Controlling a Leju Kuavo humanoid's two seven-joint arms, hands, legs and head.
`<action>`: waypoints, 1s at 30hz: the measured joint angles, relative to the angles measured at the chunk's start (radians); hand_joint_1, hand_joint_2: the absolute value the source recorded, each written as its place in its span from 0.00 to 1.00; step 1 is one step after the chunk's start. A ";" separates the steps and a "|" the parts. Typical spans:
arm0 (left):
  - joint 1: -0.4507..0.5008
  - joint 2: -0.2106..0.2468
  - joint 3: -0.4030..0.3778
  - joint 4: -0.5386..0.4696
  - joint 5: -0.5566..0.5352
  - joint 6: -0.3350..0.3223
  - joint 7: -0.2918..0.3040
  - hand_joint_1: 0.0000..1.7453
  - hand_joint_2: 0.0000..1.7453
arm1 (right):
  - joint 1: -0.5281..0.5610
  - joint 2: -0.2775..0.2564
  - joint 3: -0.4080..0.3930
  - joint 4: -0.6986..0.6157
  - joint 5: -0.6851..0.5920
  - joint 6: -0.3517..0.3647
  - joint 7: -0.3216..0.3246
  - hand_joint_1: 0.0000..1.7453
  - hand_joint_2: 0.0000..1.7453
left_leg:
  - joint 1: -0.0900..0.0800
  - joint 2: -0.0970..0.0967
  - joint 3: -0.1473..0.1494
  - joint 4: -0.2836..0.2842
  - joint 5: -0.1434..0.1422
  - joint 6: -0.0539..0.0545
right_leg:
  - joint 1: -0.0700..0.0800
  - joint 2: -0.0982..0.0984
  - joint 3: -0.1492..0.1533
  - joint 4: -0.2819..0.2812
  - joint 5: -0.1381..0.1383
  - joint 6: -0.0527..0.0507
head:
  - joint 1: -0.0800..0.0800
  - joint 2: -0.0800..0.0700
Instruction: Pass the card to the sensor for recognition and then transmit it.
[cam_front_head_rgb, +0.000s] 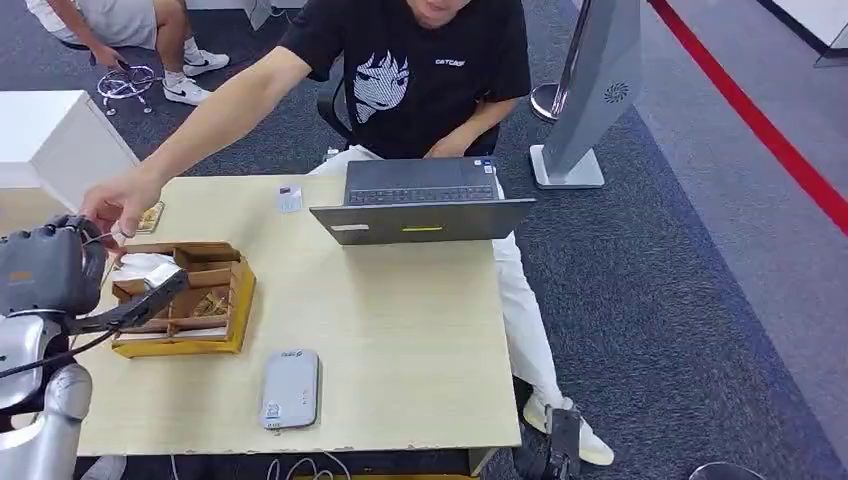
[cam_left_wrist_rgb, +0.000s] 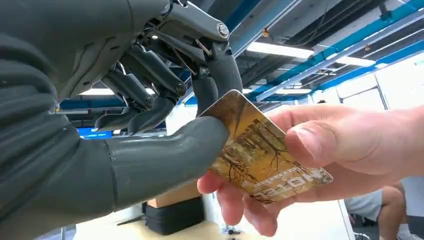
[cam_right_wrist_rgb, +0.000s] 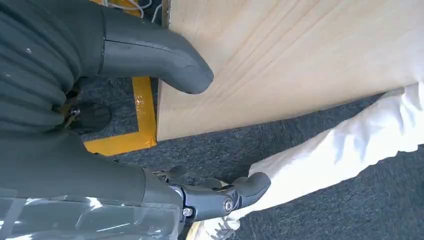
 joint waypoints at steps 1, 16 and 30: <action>-0.002 0.001 0.000 0.005 0.000 0.000 0.000 1.00 1.00 | 0.000 0.000 0.002 0.000 0.000 0.000 0.000 0.00 1.00 | 0.000 0.001 0.000 0.000 0.000 0.000 | 0.000 0.001 0.000 0.000 0.000 0.000 | 0.000 0.000; 0.021 0.014 0.002 0.058 0.043 0.089 -0.021 0.00 1.00 | -0.002 0.000 0.008 0.007 -0.010 0.002 -0.002 0.00 1.00 | 0.000 0.005 0.002 -0.003 -0.001 -0.002 | 0.000 0.005 0.000 0.000 0.000 -0.001 | -0.001 0.000; 0.341 -0.025 0.041 -0.375 0.163 0.299 -0.150 0.00 1.00 | 0.005 -0.002 -0.011 -0.011 -0.055 -0.017 -0.005 0.00 1.00 | -0.001 -0.006 -0.002 -0.002 -0.001 0.000 | -0.001 -0.007 0.000 -0.001 -0.003 0.001 | 0.000 0.000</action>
